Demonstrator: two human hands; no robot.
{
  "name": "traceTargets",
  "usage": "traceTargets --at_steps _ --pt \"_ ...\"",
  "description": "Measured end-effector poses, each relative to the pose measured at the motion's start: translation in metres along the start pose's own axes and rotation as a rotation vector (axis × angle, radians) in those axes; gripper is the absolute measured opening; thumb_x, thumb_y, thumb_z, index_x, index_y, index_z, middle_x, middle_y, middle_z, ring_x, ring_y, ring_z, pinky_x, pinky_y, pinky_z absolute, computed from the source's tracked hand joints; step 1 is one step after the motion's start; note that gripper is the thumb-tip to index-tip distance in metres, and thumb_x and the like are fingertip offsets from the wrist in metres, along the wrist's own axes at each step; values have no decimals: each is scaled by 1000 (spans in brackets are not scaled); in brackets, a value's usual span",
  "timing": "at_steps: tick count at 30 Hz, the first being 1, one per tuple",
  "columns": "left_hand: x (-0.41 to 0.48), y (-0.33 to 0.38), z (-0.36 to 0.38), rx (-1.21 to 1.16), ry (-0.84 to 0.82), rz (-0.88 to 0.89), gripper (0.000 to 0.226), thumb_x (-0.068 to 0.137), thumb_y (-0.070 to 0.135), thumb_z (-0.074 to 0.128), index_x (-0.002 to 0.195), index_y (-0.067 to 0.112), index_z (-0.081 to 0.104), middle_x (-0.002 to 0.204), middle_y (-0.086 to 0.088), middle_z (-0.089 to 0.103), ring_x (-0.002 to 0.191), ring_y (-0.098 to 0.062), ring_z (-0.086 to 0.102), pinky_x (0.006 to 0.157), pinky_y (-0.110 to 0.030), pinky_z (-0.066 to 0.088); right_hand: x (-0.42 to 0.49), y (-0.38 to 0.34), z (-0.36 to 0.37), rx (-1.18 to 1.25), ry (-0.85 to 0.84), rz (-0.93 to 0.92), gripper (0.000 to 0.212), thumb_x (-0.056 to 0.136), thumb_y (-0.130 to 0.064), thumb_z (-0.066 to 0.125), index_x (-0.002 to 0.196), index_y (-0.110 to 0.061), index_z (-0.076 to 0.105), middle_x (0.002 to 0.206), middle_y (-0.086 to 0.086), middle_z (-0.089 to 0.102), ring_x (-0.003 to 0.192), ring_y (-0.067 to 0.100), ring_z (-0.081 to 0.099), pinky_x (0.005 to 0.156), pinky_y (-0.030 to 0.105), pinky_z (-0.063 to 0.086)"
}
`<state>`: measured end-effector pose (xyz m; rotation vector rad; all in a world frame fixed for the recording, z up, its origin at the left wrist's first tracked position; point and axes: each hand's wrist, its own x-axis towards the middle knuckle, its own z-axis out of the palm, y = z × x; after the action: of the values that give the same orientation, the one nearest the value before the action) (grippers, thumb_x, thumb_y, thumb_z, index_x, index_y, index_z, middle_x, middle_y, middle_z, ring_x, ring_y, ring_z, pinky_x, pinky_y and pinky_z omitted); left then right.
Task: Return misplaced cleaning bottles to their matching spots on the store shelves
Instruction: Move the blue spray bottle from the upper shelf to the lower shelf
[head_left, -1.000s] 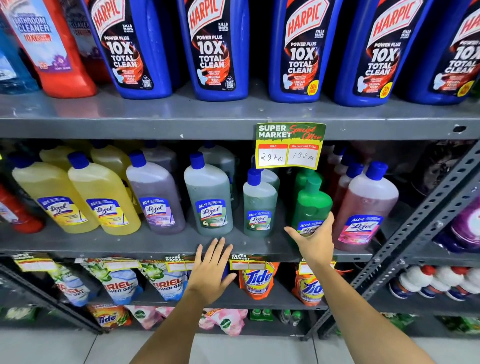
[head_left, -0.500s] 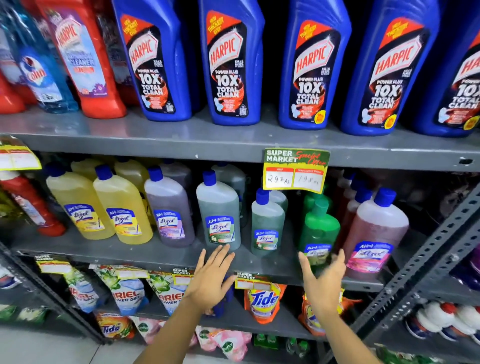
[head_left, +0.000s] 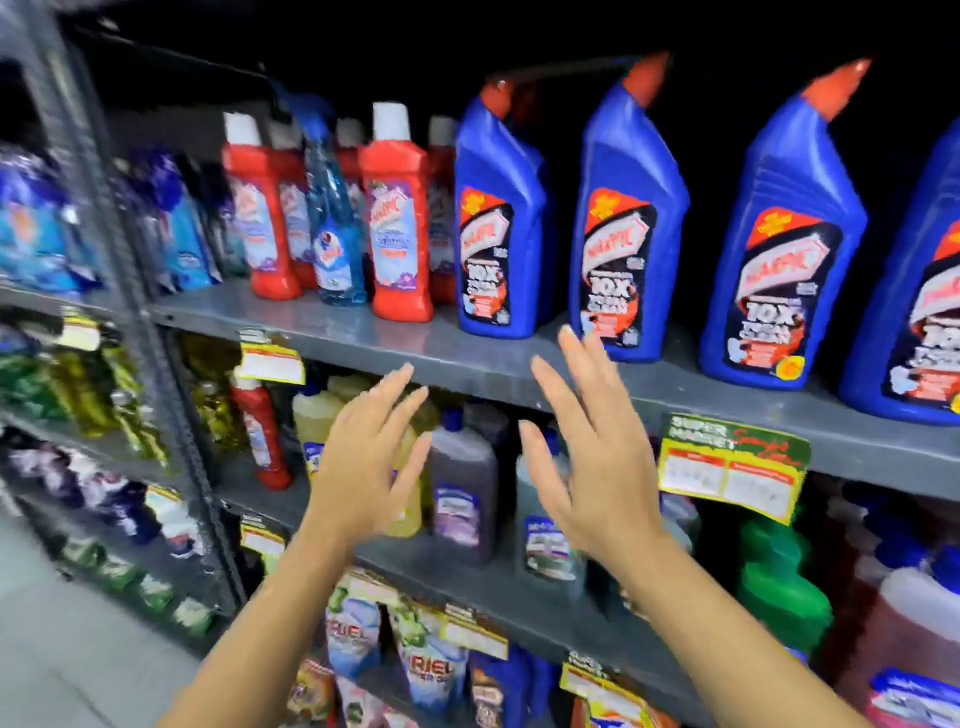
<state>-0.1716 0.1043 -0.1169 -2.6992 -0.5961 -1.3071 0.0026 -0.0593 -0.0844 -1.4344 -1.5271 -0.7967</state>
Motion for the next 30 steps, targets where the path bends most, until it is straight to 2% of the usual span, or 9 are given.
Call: traceTargets --at_steps 4,9,14,19,24,30 --pt "6 -37 -43 80 30 -26 47 97 31 49 136 4 52 151 -10 39 132 -27 44 103 -42 39 48 -27 40 -35 -53 35 55 97 -31 52 147 -12 39 160 13 25 151 31 13 115 55 28" --pt "-5 -80 -89 146 80 -23 44 96 27 53 135 6 52 153 -11 37 128 -25 46 103 -37 36 70 -69 96 10 -70 88 58 96 -34 51 149 -16 35 162 8 21 152 27 9 117 53 26" --pt "-17 -137 -109 203 71 -31 46 97 30 51 136 7 52 153 -11 35 130 -27 45 105 -38 35 95 -91 143 65 -59 106 57 97 -35 49 150 -19 33 162 7 22 152 25 7 118 52 25" --pt "-11 -196 -101 286 -32 -43 48 99 38 44 136 8 52 154 -10 35 139 -27 35 108 -45 34 146 -91 189 47 -74 83 56 98 -37 46 150 -20 34 162 8 20 152 27 10 121 44 19" --pt "26 -240 -85 310 -91 -25 51 101 42 38 141 13 46 158 -8 28 144 -26 25 111 -49 31 225 -83 229 -26 -84 57 59 98 -40 41 152 -21 25 164 8 15 152 28 6 119 52 22" --pt "47 -278 -62 266 -100 -20 54 101 47 35 143 14 44 158 -7 27 146 -25 21 112 -51 30 260 -72 260 -53 -75 109 60 98 -37 43 153 -22 24 164 8 11 152 28 3 120 51 20"
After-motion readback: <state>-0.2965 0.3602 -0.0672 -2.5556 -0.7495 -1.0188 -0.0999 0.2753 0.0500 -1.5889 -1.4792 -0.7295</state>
